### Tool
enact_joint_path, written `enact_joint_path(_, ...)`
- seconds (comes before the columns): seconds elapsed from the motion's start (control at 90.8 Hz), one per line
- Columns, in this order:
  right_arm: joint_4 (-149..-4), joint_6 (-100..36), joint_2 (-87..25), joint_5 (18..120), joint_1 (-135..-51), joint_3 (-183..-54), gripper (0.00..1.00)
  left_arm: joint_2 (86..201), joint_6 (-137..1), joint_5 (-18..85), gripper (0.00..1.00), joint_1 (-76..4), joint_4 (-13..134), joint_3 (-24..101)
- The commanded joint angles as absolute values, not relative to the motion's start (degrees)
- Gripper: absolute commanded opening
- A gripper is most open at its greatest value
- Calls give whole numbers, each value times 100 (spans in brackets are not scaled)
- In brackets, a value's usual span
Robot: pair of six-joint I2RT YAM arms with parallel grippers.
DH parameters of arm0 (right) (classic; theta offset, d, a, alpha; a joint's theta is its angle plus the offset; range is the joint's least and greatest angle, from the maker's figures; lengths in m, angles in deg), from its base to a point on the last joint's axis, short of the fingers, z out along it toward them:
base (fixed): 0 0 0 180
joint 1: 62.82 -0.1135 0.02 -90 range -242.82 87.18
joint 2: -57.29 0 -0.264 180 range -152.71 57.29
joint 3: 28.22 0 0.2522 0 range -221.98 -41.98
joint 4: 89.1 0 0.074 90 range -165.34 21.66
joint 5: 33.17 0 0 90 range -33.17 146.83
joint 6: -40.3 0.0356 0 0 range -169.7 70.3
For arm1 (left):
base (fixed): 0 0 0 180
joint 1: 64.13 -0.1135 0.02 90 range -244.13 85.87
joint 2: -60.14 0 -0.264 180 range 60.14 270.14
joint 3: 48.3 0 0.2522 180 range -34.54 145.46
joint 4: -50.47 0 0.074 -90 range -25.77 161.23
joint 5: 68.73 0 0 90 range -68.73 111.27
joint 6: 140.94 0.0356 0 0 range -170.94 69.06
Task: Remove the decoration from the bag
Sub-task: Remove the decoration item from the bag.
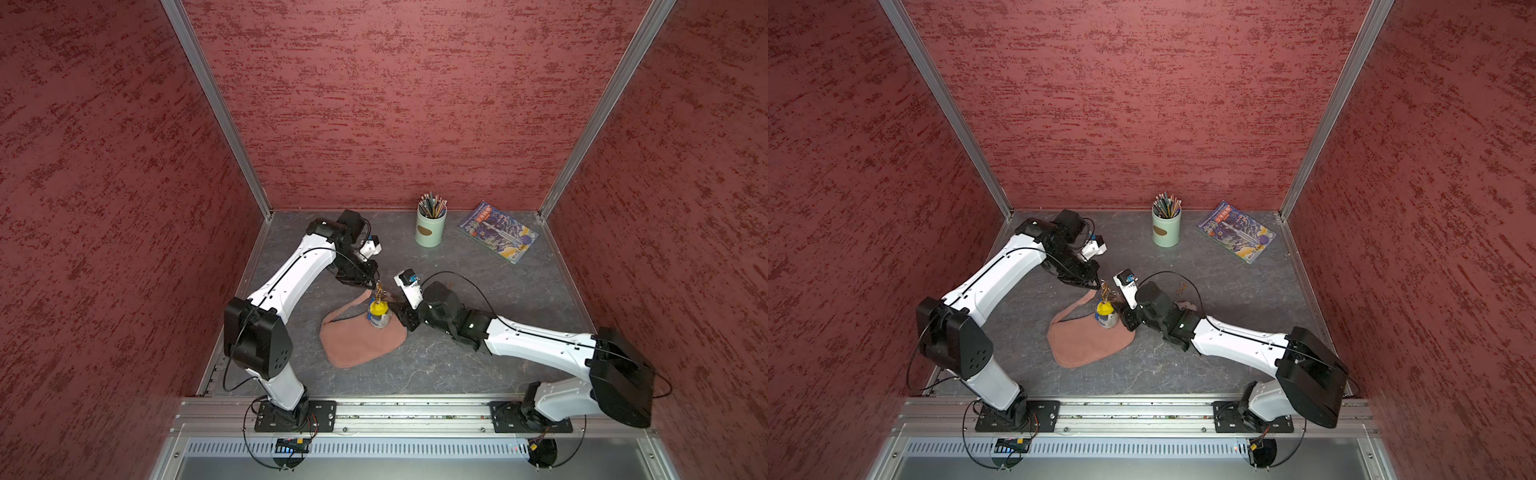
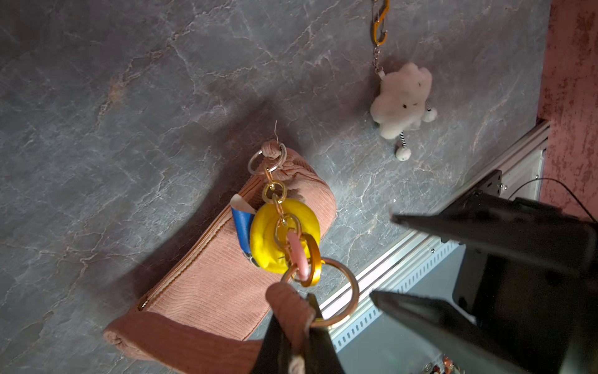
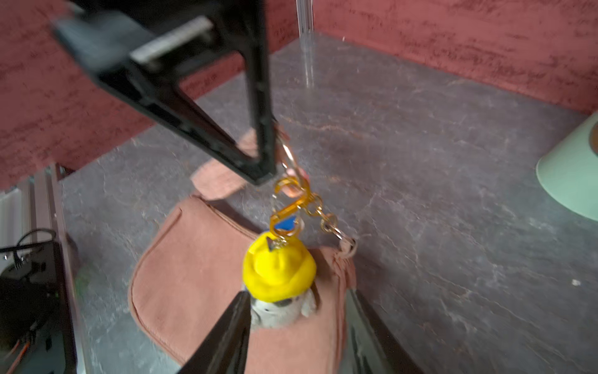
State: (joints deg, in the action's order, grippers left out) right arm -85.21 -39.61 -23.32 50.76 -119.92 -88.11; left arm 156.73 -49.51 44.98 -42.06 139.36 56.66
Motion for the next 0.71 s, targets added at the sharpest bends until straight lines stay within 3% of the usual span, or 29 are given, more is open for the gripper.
enact_joint_path(0.0, -9429, -3343, -2503, 4513, -12153, -8734, 52, 15609, -5101, 4491, 0, -4216, 13933, 5921)
enact_joint_path(0.309, -10081, -3082, -3370, 4857, -12053, -8934, 55, 15525, -4990, 4491, 0, -4154, 13996, 5863)
enact_joint_path(0.694, -10347, -2851, -3649, 5023, -11887, -8995, 53, 15450, -4881, 4518, 0, -4145, 14018, 5829)
